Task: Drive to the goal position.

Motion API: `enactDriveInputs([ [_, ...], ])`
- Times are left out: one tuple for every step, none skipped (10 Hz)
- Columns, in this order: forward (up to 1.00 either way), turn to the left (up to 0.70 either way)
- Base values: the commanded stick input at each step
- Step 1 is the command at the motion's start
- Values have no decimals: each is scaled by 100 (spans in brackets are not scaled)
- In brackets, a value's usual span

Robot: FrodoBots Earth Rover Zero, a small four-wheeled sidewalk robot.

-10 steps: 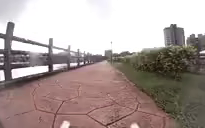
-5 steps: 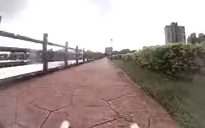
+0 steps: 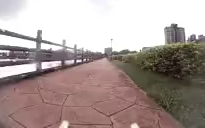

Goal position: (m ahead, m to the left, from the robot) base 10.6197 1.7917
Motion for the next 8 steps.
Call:
enactDriveInputs([
  [70, 0],
  [70, 0],
  [70, 0],
  [70, 0],
  [70, 0],
  [70, 0],
  [70, 0],
  [70, 0],
])
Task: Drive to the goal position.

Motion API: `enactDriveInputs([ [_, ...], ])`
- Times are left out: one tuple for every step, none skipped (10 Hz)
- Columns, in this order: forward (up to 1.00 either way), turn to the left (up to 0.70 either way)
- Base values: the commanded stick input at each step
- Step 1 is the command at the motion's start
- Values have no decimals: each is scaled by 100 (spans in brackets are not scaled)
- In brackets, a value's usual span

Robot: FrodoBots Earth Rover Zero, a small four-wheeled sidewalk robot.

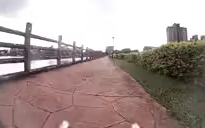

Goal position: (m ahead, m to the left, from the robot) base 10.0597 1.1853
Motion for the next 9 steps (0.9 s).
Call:
enactDriveInputs([
  [70, 0],
  [70, 0],
  [70, 0],
  [70, 0],
  [70, 0],
  [70, 0],
  [70, 0],
  [70, 0],
  [70, 0],
])
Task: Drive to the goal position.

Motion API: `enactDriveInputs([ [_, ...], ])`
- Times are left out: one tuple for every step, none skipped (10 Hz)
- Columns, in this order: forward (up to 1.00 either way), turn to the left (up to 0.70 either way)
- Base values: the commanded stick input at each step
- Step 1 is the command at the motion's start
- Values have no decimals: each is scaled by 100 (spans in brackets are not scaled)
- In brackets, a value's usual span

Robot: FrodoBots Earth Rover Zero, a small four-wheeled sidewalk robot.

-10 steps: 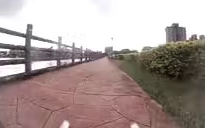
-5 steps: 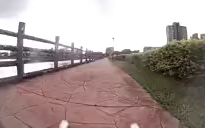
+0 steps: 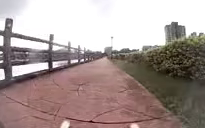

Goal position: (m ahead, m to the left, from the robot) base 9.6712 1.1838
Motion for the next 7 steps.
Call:
enactDriveInputs([
  [70, 0],
  [70, 0],
  [70, 0],
  [70, 0],
  [70, 0],
  [70, 0],
  [70, 0],
])
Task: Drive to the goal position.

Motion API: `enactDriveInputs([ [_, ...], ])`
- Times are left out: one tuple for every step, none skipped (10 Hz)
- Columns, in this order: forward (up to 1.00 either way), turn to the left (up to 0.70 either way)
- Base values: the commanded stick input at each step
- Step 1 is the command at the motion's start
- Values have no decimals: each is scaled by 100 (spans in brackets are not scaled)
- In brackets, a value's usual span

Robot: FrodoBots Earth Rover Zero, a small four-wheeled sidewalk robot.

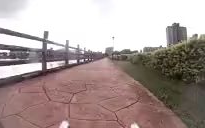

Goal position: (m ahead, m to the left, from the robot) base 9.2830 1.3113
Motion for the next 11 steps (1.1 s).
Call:
enactDriveInputs([
  [70, 0],
  [70, 0],
  [70, 0],
  [70, 0],
  [70, 0],
  [70, 0],
  [70, 0],
  [70, 0],
  [70, 0],
  [70, 0],
  [70, 0],
])
